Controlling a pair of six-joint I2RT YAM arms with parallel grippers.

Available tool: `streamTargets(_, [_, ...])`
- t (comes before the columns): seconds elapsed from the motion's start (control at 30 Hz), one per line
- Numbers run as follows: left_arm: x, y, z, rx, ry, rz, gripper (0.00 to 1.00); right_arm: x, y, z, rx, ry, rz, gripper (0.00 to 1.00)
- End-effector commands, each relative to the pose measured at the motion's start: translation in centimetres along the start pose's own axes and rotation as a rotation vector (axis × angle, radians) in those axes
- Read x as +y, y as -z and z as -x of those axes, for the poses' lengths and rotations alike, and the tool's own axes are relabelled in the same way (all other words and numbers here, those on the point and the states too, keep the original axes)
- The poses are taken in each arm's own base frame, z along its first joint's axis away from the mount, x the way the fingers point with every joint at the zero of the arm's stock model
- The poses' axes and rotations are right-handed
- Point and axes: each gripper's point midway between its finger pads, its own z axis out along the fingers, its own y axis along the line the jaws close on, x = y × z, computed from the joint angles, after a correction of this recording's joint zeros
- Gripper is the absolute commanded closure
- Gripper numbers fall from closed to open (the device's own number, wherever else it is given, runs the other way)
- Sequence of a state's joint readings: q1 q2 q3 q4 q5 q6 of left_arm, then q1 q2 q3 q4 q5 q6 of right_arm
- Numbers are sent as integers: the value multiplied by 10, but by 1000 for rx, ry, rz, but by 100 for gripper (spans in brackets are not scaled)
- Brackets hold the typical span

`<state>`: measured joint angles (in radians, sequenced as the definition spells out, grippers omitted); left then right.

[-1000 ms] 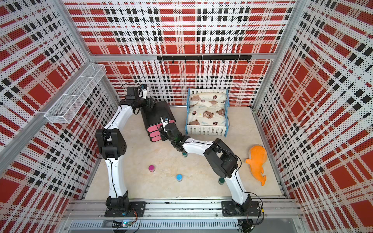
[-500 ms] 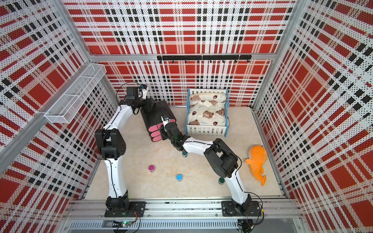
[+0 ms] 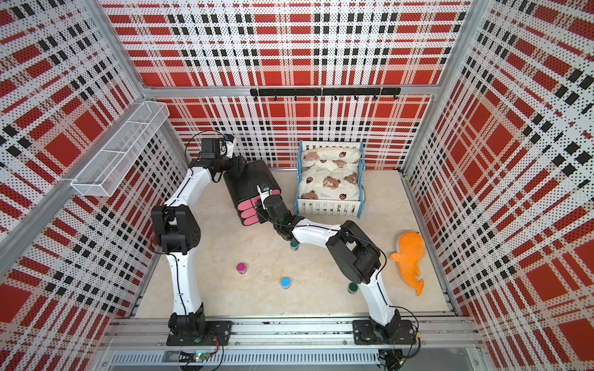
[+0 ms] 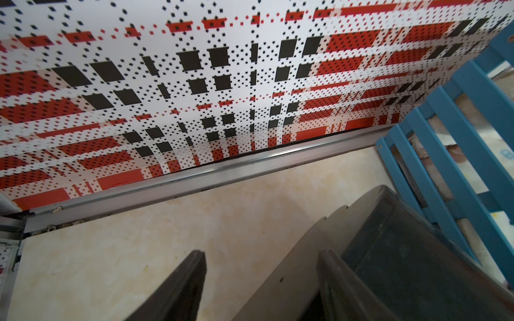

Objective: Put the paint cans in the drawer according to color
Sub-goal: Open the drawer in the storage box.

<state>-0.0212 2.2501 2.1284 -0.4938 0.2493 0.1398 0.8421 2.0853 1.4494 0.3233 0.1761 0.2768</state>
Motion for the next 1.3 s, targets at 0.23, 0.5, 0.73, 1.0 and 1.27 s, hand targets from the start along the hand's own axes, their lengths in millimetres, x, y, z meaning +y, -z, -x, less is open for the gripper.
streamTargets(0.23, [-2, 1, -22, 77, 4, 4, 31, 1, 31, 7, -5, 10, 48, 74])
streamTargets(0.5, [0, 3, -23, 86, 1, 18, 31, 1, 52, -16, 32, -3, 73, 74])
streamTargets(0.73, [0, 2, -28, 102, 8, 11, 31, -2, 68, -32, 52, 7, 51, 74])
streamTargets(1.0, [0, 2, -31, 113, 11, 8, 31, -1, 77, -44, 78, 33, 69, 74])
streamTargets(1.27, [-2, 3, -30, 113, 7, 6, 31, -3, 87, -55, 96, 44, 72, 74])
